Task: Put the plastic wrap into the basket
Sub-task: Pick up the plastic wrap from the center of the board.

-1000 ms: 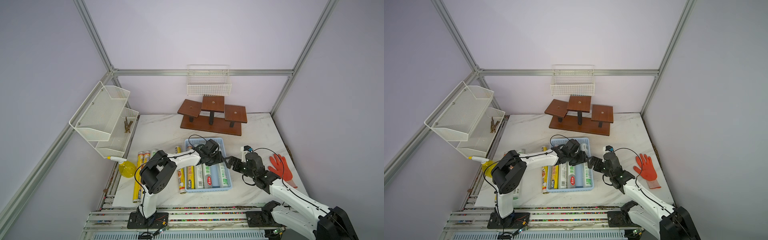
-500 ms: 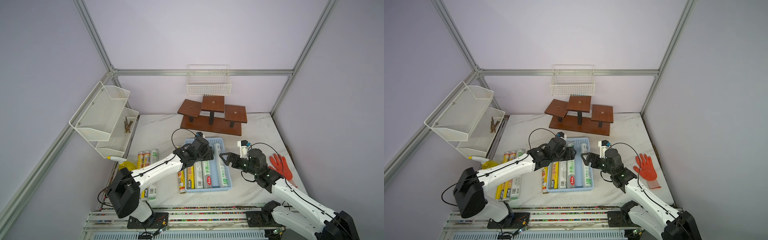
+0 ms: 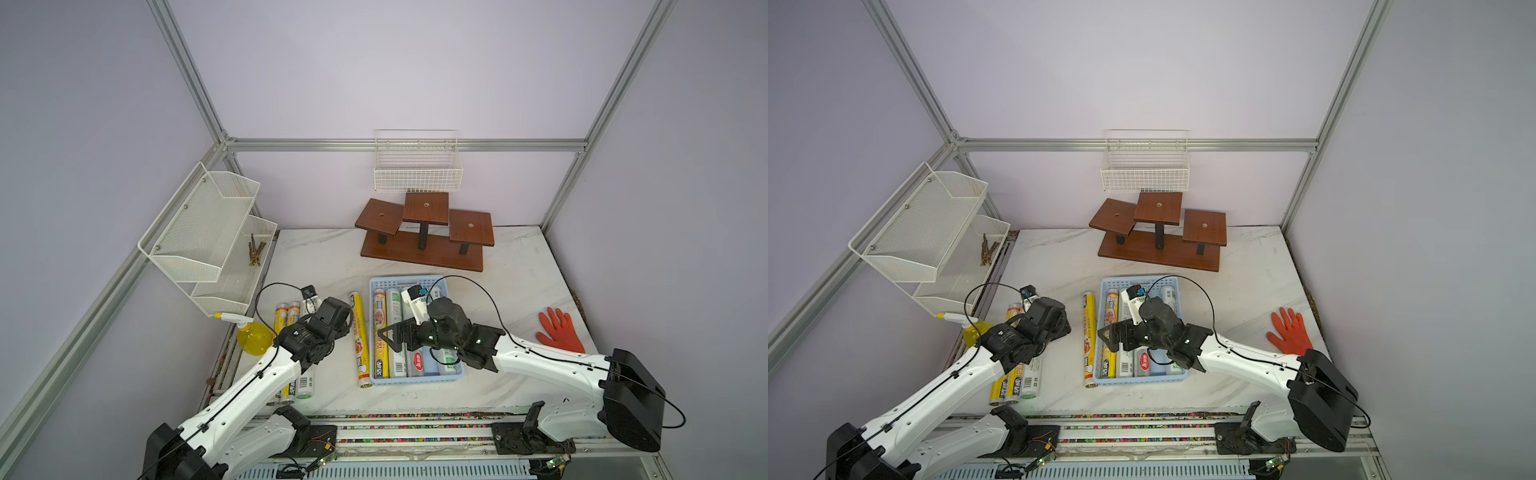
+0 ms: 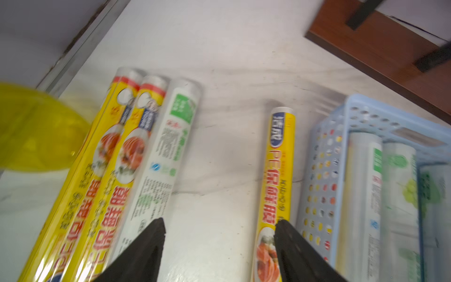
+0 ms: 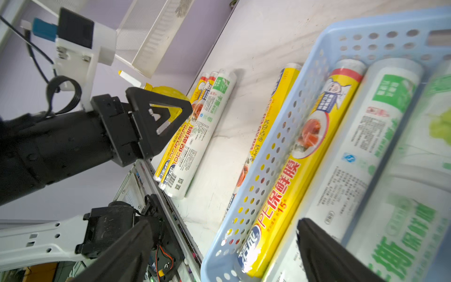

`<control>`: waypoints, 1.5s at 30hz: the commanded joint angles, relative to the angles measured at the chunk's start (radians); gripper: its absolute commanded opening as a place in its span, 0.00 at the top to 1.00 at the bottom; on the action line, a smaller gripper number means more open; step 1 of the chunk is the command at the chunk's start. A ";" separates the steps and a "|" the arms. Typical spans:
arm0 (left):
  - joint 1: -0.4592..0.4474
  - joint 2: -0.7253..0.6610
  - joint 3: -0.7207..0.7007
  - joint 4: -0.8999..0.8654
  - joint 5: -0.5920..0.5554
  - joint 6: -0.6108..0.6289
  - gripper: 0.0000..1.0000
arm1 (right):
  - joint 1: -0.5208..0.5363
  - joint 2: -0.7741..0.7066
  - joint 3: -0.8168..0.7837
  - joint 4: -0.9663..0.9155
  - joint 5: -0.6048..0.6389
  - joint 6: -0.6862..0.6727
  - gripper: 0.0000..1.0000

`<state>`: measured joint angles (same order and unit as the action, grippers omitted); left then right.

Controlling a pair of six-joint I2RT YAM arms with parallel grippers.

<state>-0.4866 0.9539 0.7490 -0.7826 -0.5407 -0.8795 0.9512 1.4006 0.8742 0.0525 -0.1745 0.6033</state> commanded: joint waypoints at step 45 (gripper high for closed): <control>0.335 0.572 0.068 0.175 0.474 0.362 0.34 | 0.087 0.287 0.193 0.010 0.071 0.010 0.01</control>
<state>-0.1528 1.5139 0.7952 -0.5938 -0.0742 -0.5560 1.0306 1.7000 1.0771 0.0570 -0.1345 0.6090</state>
